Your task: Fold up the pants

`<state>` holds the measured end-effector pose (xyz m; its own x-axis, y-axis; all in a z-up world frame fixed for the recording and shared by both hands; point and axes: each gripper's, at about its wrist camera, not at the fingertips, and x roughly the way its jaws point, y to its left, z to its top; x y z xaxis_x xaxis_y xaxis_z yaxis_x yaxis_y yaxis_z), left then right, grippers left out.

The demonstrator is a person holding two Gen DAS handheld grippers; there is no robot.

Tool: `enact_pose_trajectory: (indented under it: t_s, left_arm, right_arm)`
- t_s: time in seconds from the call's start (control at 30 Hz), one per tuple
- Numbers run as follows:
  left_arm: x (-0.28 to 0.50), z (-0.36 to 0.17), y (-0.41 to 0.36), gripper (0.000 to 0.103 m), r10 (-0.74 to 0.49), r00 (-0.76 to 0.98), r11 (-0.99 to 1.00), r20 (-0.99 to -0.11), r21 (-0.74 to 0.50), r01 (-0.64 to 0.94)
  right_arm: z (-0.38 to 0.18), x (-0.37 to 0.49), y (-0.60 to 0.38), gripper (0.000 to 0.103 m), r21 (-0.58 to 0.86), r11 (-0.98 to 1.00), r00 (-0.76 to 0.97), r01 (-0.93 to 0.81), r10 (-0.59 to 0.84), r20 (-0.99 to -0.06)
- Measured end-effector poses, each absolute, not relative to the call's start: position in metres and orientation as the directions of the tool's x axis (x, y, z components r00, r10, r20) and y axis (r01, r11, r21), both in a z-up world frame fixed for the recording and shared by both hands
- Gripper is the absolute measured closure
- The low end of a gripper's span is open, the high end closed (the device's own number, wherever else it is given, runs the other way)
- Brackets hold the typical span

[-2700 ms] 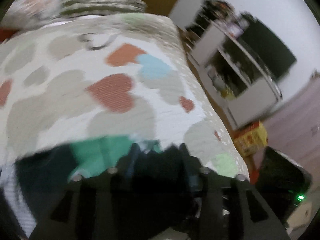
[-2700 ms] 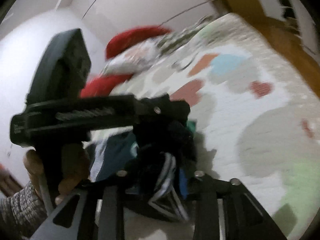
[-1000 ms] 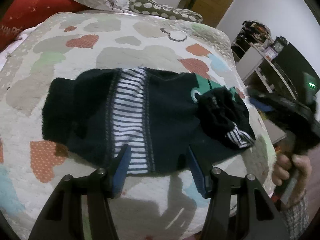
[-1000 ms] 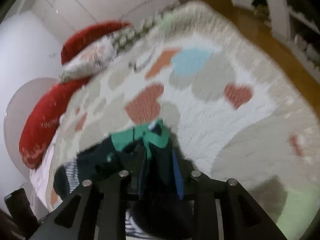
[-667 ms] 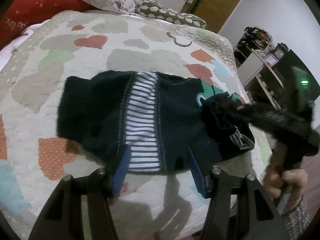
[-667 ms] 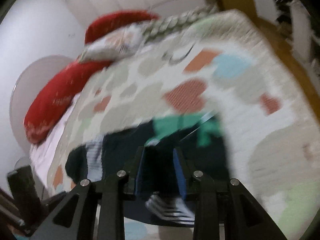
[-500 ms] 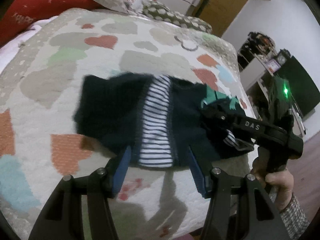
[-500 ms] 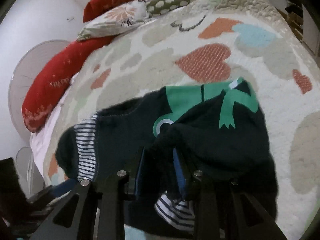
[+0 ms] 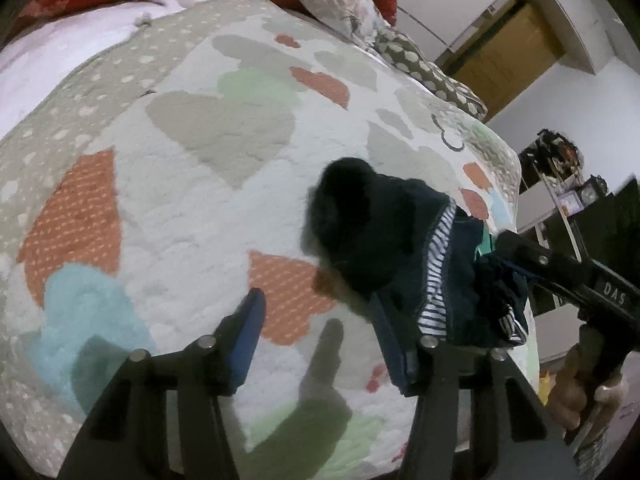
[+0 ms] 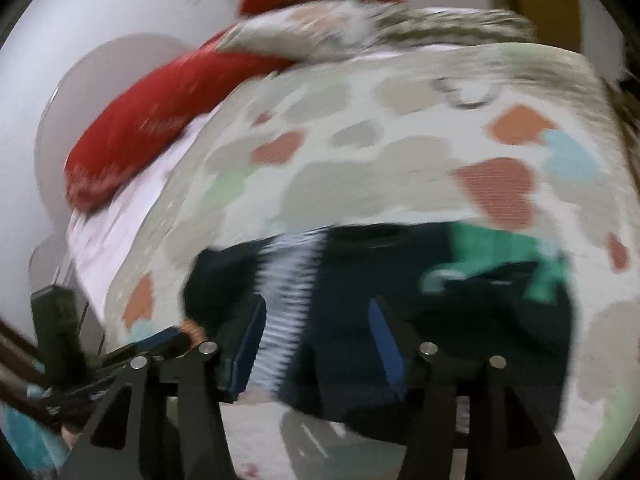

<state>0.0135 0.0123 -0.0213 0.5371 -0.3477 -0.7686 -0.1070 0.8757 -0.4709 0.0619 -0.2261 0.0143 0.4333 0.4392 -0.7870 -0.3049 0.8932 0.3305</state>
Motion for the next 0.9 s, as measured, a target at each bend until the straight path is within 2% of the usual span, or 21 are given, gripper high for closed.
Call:
enact_pose_trajectory:
  t_s: [0.2, 0.33, 0.43, 0.53, 0.6, 0.67, 0.73, 0.87, 0.9]
  left_arm:
    - [0.001, -0.019, 0.038, 0.05, -0.339, 0.569, 0.854, -0.75, -0.499, -0.15]
    - [-0.005, -0.021, 0.049, 0.05, -0.337, 0.579, 0.842, -0.743, -0.513, -0.168]
    - [-0.008, -0.024, 0.054, 0.05, -0.341, 0.579, 0.834, -0.74, -0.523, -0.177]
    - [-0.01, -0.026, 0.056, 0.05, -0.344, 0.58, 0.831, -0.738, -0.527, -0.177]
    - [-0.01, -0.025, 0.054, 0.049, -0.345, 0.581, 0.833, -0.737, -0.525, -0.171]
    - [-0.009, -0.025, 0.049, 0.049, -0.349, 0.582, 0.84, -0.735, -0.52, -0.153]
    - [-0.006, -0.024, 0.039, 0.049, -0.364, 0.577, 0.846, -0.731, -0.519, -0.123]
    - [0.0, -0.024, 0.009, 0.039, -0.387, 0.564, 0.868, -0.729, -0.495, -0.045]
    - [0.001, -0.023, 0.003, 0.034, -0.387, 0.568, 0.873, -0.726, -0.487, -0.028]
  right_arm:
    - [0.005, 0.084, -0.142, 0.044, 0.34, 0.861, 0.309, -0.378, 0.464, -0.83]
    - [-0.012, 0.105, -0.095, 0.03, 0.271, 0.879, 0.265, -0.393, 0.39, -0.882]
    - [-0.036, 0.115, -0.066, 0.025, 0.12, 0.907, 0.26, -0.403, 0.239, -0.936]
    - [-0.055, 0.119, -0.051, 0.025, -0.036, 0.898, 0.279, -0.439, 0.098, -0.955]
    - [-0.06, 0.117, -0.048, 0.029, -0.081, 0.883, 0.298, -0.462, 0.069, -0.952]
    - [-0.055, 0.113, -0.052, 0.052, -0.102, 0.879, 0.325, -0.466, 0.063, -0.944]
    - [-0.049, 0.112, -0.061, 0.061, -0.078, 0.881, 0.329, -0.468, 0.092, -0.94]
    - [-0.034, 0.114, -0.086, 0.067, 0.046, 0.893, 0.308, -0.447, 0.202, -0.93]
    - [-0.031, 0.116, -0.086, 0.067, 0.068, 0.895, 0.302, -0.441, 0.219, -0.928]
